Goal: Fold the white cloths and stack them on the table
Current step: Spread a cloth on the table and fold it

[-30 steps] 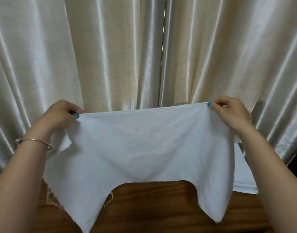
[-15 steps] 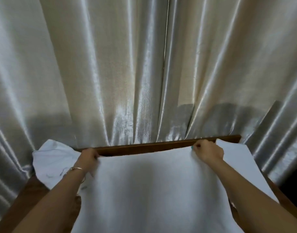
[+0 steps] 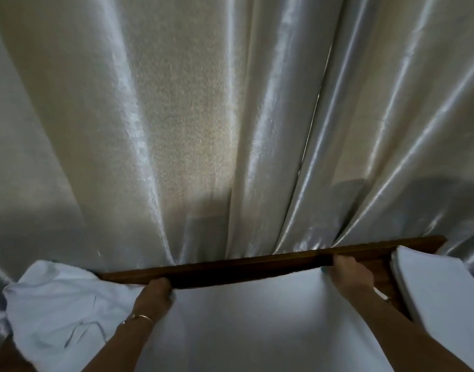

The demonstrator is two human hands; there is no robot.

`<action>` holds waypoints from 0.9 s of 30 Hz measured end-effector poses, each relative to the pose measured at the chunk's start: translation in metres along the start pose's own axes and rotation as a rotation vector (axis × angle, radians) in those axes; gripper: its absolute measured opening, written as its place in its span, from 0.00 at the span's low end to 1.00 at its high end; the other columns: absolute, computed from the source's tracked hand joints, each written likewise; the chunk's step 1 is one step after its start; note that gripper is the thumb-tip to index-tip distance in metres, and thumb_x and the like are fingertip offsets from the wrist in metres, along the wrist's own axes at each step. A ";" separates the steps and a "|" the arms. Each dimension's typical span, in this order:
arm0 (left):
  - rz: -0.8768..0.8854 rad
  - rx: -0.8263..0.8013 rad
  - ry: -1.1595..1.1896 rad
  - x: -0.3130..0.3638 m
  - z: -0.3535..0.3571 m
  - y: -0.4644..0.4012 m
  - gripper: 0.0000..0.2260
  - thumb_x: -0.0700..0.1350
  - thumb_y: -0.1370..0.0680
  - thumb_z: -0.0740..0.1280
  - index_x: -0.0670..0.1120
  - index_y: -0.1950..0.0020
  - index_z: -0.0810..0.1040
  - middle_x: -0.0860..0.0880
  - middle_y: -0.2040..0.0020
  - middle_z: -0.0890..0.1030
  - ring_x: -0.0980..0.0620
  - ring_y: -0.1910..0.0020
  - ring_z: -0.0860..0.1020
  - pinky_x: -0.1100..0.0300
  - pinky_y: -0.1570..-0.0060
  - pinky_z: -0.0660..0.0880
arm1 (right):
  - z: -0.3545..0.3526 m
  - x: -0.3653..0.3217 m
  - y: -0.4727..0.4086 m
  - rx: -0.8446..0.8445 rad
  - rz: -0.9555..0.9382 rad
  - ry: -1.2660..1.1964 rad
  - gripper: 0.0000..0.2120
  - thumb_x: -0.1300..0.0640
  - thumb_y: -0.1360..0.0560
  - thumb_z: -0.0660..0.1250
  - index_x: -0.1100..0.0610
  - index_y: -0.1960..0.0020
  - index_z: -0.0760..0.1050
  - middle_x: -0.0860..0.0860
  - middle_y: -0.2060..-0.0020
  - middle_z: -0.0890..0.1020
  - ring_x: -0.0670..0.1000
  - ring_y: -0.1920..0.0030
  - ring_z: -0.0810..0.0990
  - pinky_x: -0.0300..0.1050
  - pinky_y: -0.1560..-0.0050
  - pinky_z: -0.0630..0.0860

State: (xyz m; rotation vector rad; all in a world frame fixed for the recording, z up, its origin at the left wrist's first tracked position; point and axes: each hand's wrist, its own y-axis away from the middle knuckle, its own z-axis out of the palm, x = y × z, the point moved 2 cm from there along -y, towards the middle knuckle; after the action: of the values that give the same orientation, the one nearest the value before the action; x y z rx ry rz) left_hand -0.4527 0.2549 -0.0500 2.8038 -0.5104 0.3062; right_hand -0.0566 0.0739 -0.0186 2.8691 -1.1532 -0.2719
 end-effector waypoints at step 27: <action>-0.358 -0.150 0.005 -0.034 -0.015 -0.012 0.16 0.53 0.26 0.66 0.42 0.47 0.79 0.44 0.46 0.82 0.46 0.46 0.79 0.56 0.46 0.76 | 0.032 0.026 -0.057 -0.186 -0.008 0.372 0.14 0.45 0.28 0.65 0.47 0.43 0.74 0.46 0.48 0.80 0.51 0.42 0.78 0.46 0.39 0.70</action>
State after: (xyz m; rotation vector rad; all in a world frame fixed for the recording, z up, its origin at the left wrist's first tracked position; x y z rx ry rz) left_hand -0.4816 0.2812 -0.0473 2.6783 -0.0232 0.1888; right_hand -0.0050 0.0981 -0.0601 2.6116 -0.9889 0.1440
